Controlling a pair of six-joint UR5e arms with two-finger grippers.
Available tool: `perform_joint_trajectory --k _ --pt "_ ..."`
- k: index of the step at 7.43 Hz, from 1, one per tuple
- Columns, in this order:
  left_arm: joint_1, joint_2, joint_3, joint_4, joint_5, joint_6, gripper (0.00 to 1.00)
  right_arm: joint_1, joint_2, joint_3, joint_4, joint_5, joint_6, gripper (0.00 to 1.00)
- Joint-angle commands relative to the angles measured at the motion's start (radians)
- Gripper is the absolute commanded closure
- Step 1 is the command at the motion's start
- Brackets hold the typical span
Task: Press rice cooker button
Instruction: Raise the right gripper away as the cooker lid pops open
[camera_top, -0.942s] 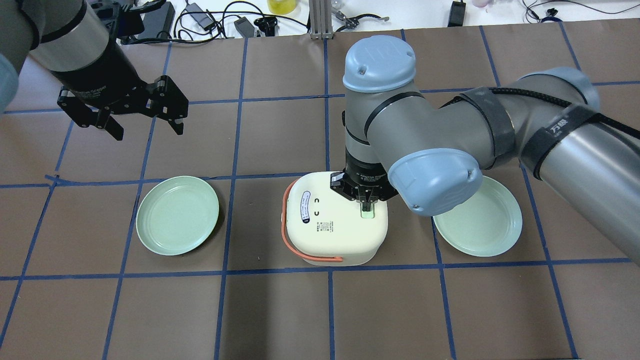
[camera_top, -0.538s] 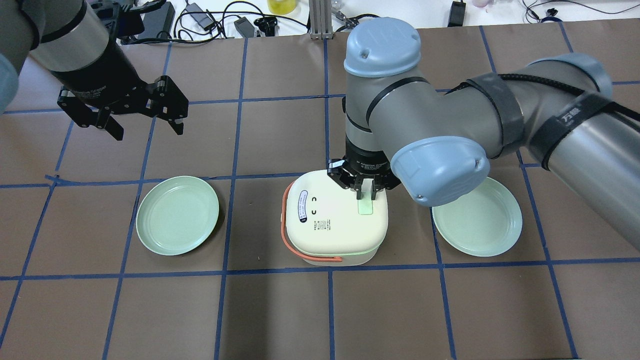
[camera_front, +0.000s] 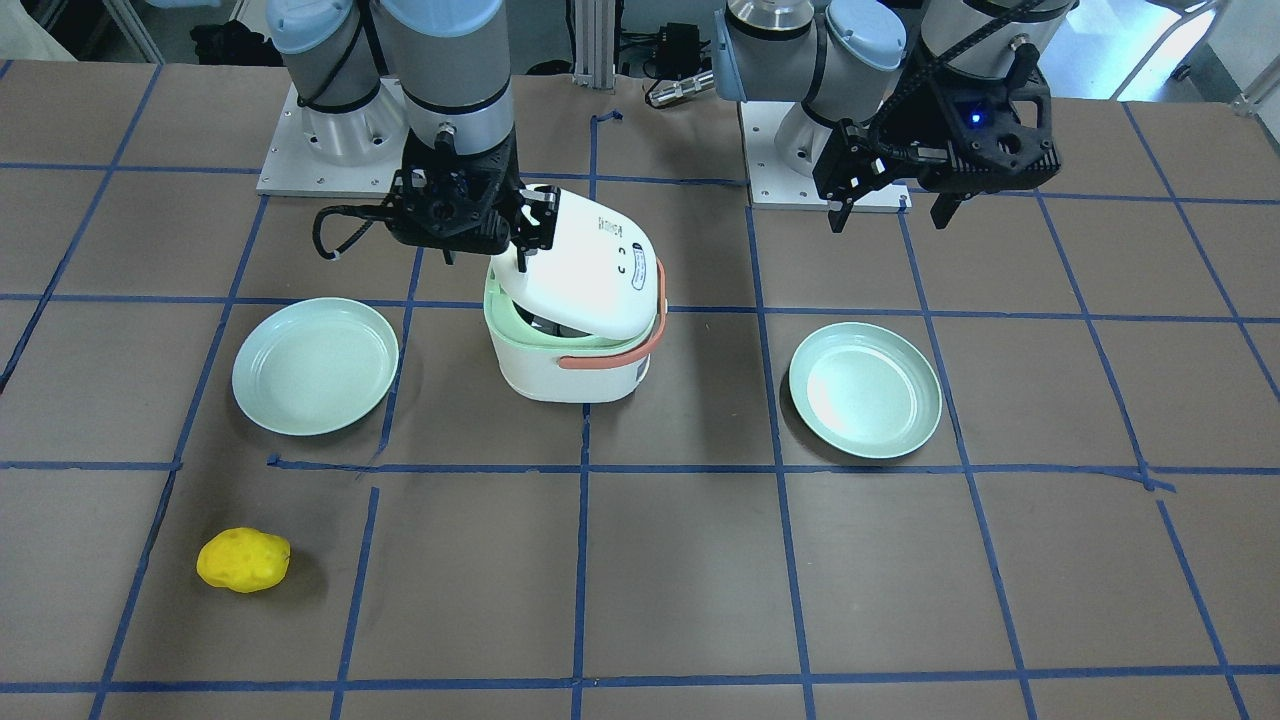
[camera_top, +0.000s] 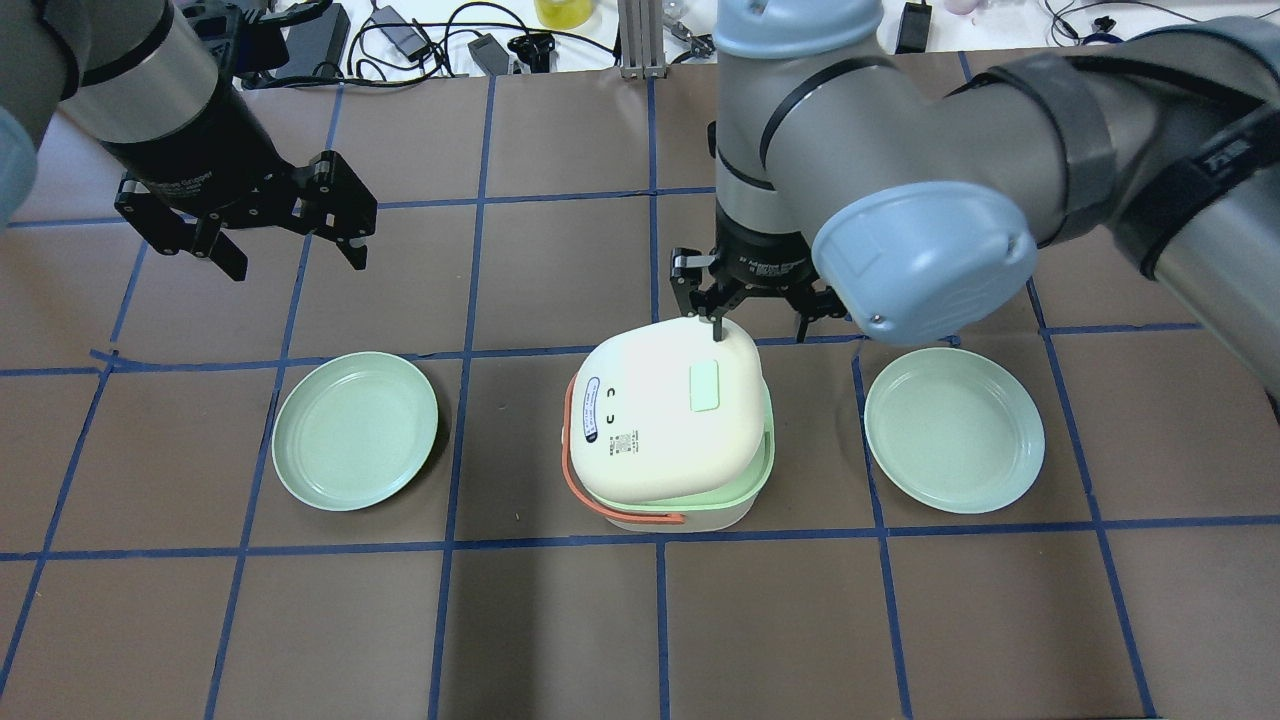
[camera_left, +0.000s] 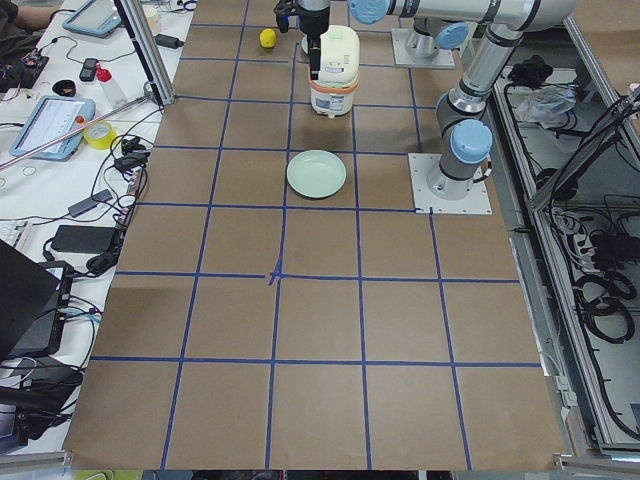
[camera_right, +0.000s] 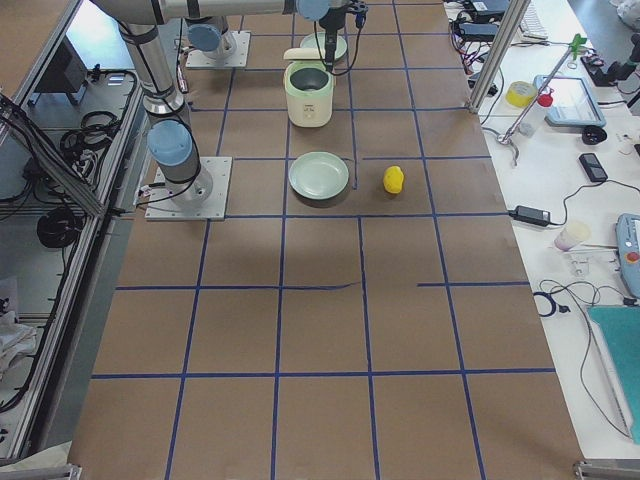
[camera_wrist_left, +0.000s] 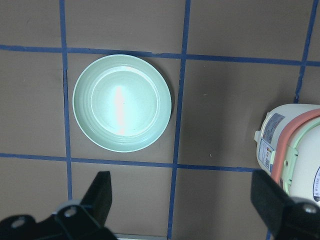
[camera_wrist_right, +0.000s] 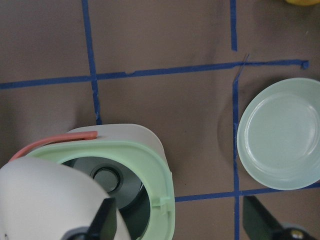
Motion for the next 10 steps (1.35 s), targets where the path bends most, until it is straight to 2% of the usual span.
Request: perform_joint_trajectory --k 1,4,10 --pt "0.0 0.0 0.0 0.0 0.0 -0.001 0.0 -0.144 -0.002 -0.078 -0.001 0.009 -0.187 0.0" --pt "0.0 0.0 0.0 0.0 0.0 0.0 0.0 -0.261 -0.002 -0.144 0.008 0.058 -0.217 0.0" --pt "0.0 0.0 0.0 0.0 0.0 0.0 0.0 -0.257 -0.005 -0.132 0.005 0.056 -0.229 0.0"
